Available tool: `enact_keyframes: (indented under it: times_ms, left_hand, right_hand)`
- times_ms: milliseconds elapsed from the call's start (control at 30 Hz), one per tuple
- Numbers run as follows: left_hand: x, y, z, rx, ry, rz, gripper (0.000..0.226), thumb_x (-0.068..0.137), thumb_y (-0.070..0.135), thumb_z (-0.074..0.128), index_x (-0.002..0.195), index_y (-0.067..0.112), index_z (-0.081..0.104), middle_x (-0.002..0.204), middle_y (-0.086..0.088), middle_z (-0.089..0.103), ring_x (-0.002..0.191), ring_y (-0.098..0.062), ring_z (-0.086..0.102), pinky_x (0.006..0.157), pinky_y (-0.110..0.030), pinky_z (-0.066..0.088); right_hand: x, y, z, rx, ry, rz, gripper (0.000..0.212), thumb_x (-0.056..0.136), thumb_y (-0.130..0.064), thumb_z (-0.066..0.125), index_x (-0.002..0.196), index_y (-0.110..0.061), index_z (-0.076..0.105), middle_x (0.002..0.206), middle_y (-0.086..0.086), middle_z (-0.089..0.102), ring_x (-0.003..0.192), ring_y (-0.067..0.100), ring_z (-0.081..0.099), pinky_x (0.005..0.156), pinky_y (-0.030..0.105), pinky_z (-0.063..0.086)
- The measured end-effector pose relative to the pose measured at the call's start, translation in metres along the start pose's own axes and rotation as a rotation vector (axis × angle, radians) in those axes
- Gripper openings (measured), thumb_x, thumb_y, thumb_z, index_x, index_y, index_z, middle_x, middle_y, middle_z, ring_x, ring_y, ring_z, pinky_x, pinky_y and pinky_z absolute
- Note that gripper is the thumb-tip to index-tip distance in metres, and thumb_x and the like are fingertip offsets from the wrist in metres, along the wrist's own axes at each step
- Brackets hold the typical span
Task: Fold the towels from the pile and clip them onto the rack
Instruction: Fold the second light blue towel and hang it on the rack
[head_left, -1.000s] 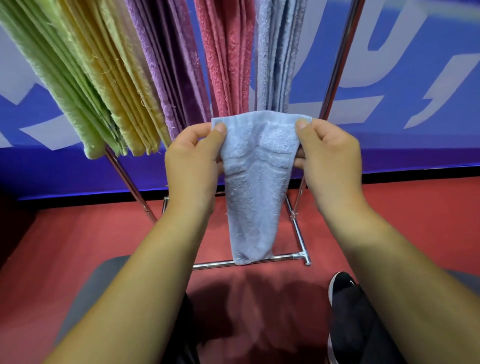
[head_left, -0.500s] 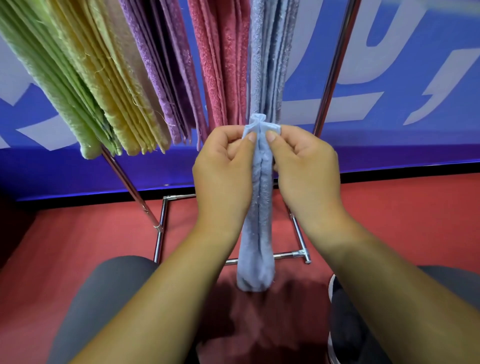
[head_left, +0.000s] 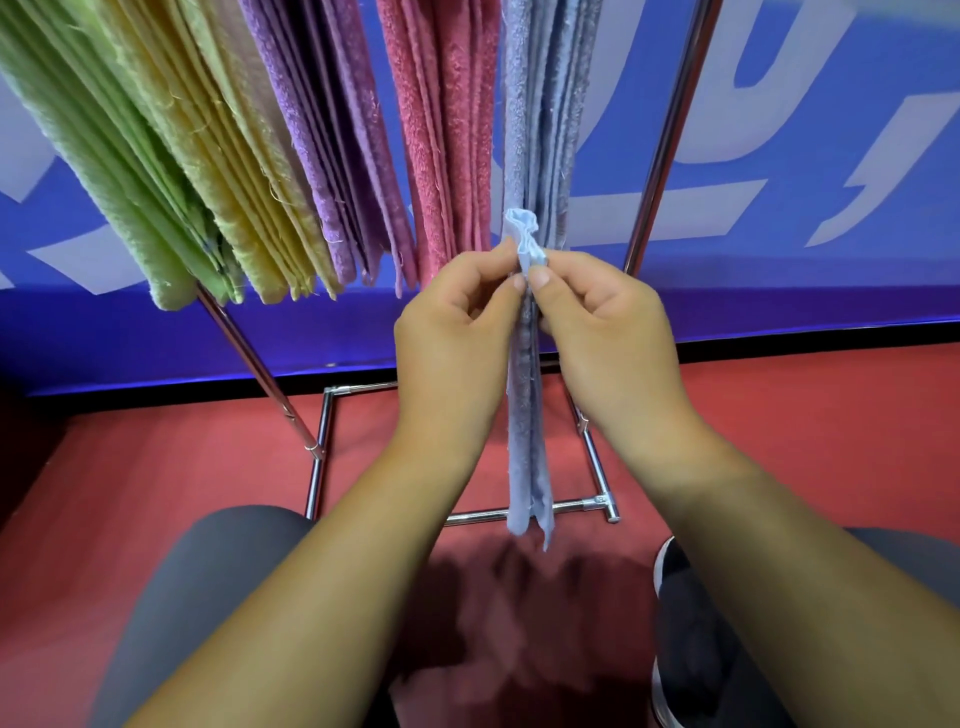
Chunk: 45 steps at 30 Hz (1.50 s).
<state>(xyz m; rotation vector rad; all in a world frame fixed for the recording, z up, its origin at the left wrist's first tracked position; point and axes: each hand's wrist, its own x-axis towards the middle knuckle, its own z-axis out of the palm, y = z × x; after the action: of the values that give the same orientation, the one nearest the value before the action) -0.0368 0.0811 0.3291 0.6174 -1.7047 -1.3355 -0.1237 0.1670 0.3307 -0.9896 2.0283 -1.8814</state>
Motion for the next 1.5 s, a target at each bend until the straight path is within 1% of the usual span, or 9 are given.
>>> enact_keyframes:
  times_ms: [200,333,433,567,800,967,1133,1333,1500]
  left_hand:
    - [0.015,-0.007,-0.009,0.130,-0.003,0.099,0.022,0.087,0.011,0.079,0.106,0.017,0.071,0.106,0.005,0.074,0.102,-0.015,0.070,0.094,-0.041,0.057]
    - [0.026,-0.016,-0.015,0.202,-0.050,0.065,0.051,0.077,0.030,0.092,0.115,0.017,0.061,0.118,0.002,0.068,0.110,-0.013,0.066,0.088,-0.028,0.056]
    - [0.035,-0.023,-0.024,0.000,-0.170,-0.033,0.070,0.077,0.026,0.091,0.133,0.010,0.053,0.127,-0.007,0.070,0.111,-0.016,0.071,0.095,-0.031,0.057]
    - [0.040,-0.020,-0.037,-0.136,-0.259,0.007,0.057,0.092,0.002,0.078,0.139,0.012,0.048,0.117,-0.013,0.071,0.101,-0.016,0.070,0.092,-0.031,0.055]
    - [0.039,-0.010,-0.047,0.187,-0.355,0.221,0.017,0.095,0.014,0.078,0.101,0.015,0.062,0.089,0.008,0.059,0.077,-0.010,0.052,0.072,-0.030,0.045]
    - [0.038,-0.005,-0.055,0.468,-0.321,0.410,0.018,0.097,0.023,0.077,0.092,0.014,0.063,0.082,0.004,0.062,0.072,-0.012,0.058,0.069,-0.035,0.053]
    - [0.037,-0.007,-0.050,0.278,-0.269,0.278,0.025,0.090,0.016,0.084,0.089,0.016,0.059,0.074,0.008,0.056,0.066,-0.008,0.047,0.062,-0.027,0.041]
    - [0.037,-0.017,-0.038,-0.238,-0.318,-0.074,0.044,0.088,0.003,0.079,0.126,0.005,0.058,0.093,0.002,0.072,0.084,-0.009,0.068,0.079,-0.024,0.056]
    - [0.034,-0.025,-0.036,-0.180,-0.399,-0.135,0.030,0.098,0.026,0.072,0.118,0.004,0.074,0.123,-0.016,0.075,0.113,-0.030,0.066,0.112,-0.064,0.048]
  right_hand:
    - [-0.001,-0.002,-0.002,0.177,-0.043,0.042,0.015,0.103,-0.012,0.069,0.114,-0.009,0.079,0.093,-0.001,0.084,0.093,0.014,0.080,0.092,0.038,0.064]
    - [0.008,0.000,-0.006,0.092,-0.011,0.066,0.018,0.106,-0.021,0.065,0.105,-0.016,0.082,0.089,0.001,0.082,0.086,0.024,0.078,0.089,0.055,0.063]
    - [0.012,-0.003,-0.013,0.027,-0.020,0.034,0.019,0.107,-0.021,0.062,0.106,-0.020,0.081,0.084,-0.009,0.079,0.076,0.007,0.069,0.076,0.039,0.060]
    - [0.013,-0.007,-0.023,-0.016,-0.066,-0.038,0.020,0.108,-0.020,0.060,0.108,-0.020,0.081,0.097,0.000,0.083,0.092,0.022,0.078,0.086,0.039,0.061]
    - [0.012,-0.007,-0.031,-0.065,-0.114,-0.089,0.019,0.108,-0.018,0.061,0.111,-0.021,0.080,0.101,-0.005,0.082,0.101,0.017,0.076,0.087,0.028,0.058]
    - [0.012,-0.001,-0.033,-0.197,-0.099,-0.129,0.014,0.108,-0.021,0.061,0.107,-0.019,0.075,0.092,0.002,0.076,0.083,0.016,0.067,0.078,0.031,0.053]
    - [0.014,0.003,-0.029,-0.242,-0.066,-0.154,0.014,0.108,-0.025,0.059,0.107,-0.020,0.072,0.087,0.002,0.074,0.084,0.021,0.066,0.077,0.039,0.053]
    - [0.015,0.002,-0.026,-0.060,-0.040,-0.082,0.017,0.109,-0.022,0.058,0.105,-0.021,0.075,0.091,-0.007,0.077,0.084,0.004,0.067,0.081,0.031,0.055]
    - [0.017,0.002,-0.026,-0.018,-0.027,-0.066,0.018,0.109,-0.020,0.059,0.106,-0.020,0.076,0.093,-0.007,0.079,0.085,0.003,0.068,0.080,0.026,0.055]
